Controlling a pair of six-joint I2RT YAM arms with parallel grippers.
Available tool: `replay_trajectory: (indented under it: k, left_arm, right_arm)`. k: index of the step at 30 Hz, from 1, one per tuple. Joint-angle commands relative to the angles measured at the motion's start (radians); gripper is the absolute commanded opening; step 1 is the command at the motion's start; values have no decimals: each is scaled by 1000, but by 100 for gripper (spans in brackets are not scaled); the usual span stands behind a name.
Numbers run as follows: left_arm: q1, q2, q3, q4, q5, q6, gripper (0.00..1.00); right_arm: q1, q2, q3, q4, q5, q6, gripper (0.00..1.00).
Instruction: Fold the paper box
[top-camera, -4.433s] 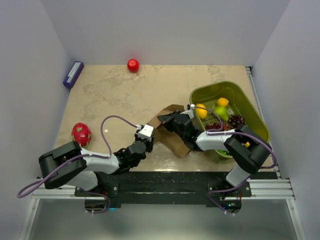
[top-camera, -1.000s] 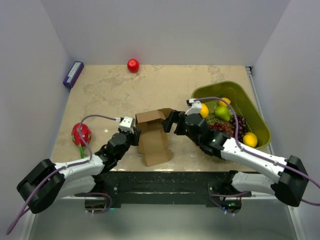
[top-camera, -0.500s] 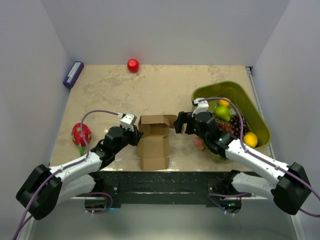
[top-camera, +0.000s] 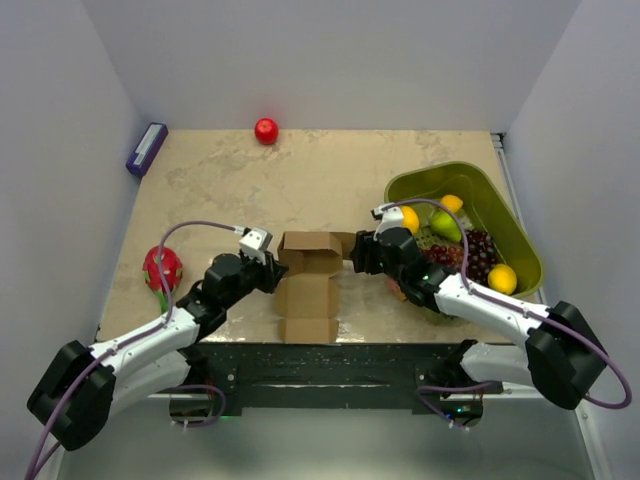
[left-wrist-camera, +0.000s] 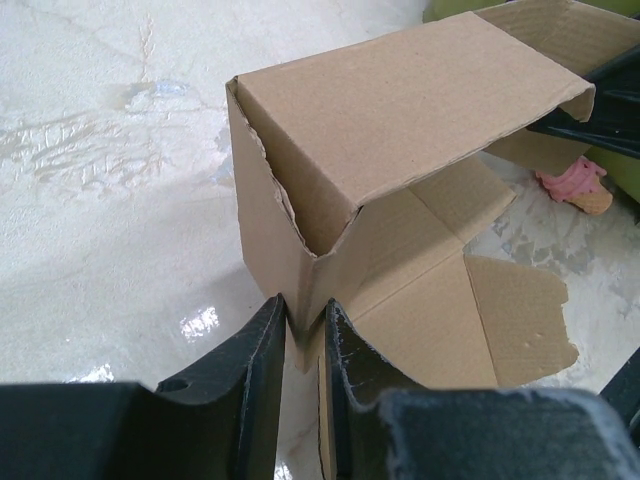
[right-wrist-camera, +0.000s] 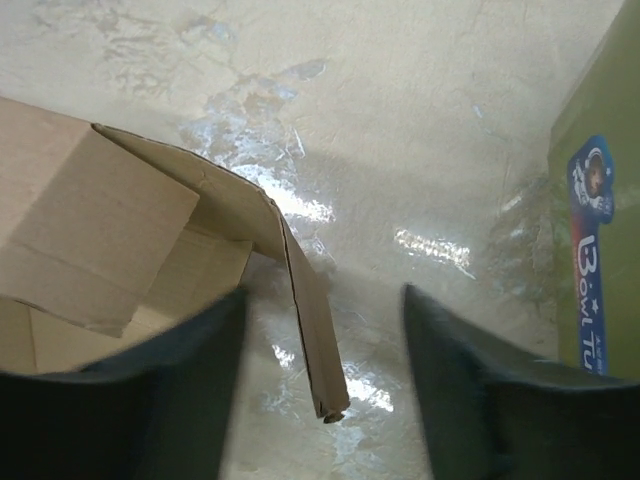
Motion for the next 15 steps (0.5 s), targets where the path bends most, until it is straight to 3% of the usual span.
replay_trajectory:
  k: [1,3,6,15]
  left_arm:
    - [8,-11,23,38,12,15,0]
    - [8,-2,24,39,-3,15,0]
    - [8,33,40,47,-13,7,0]
    - [-4,187,90,68,-40,-40,0]
  right_arm:
    - [11,12,-5,73,-24,-15,51]
    - [34,9,0,72,0,-14,32]
    - [94,12,10,76,42,-6,16]
    - [174,105,53,76,123,94,4]
